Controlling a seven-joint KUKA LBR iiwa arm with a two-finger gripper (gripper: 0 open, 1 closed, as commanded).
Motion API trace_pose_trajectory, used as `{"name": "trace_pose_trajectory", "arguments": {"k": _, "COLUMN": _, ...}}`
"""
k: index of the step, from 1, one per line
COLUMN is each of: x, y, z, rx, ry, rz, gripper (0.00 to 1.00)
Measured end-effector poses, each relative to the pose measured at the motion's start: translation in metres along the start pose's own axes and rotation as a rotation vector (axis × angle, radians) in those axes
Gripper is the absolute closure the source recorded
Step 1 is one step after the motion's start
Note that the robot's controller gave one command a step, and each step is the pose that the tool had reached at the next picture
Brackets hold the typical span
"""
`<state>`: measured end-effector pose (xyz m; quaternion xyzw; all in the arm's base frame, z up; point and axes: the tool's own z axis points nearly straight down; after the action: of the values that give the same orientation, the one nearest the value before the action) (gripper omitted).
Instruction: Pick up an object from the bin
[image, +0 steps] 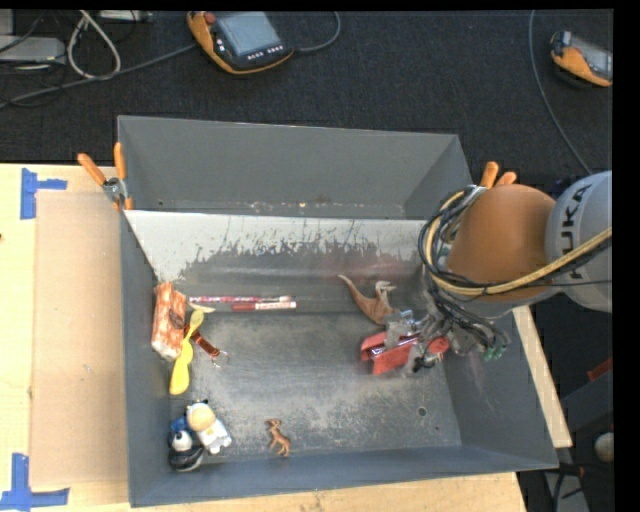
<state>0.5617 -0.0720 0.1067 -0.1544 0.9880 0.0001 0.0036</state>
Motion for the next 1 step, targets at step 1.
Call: {"name": "trace_pose_trajectory", "arguments": {"k": 1, "x": -0.0013, "y": -0.0405, "z": -0.0447, "rx": -0.005, "ry": 0.007, "rz": -0.11, "gripper": 1.0}}
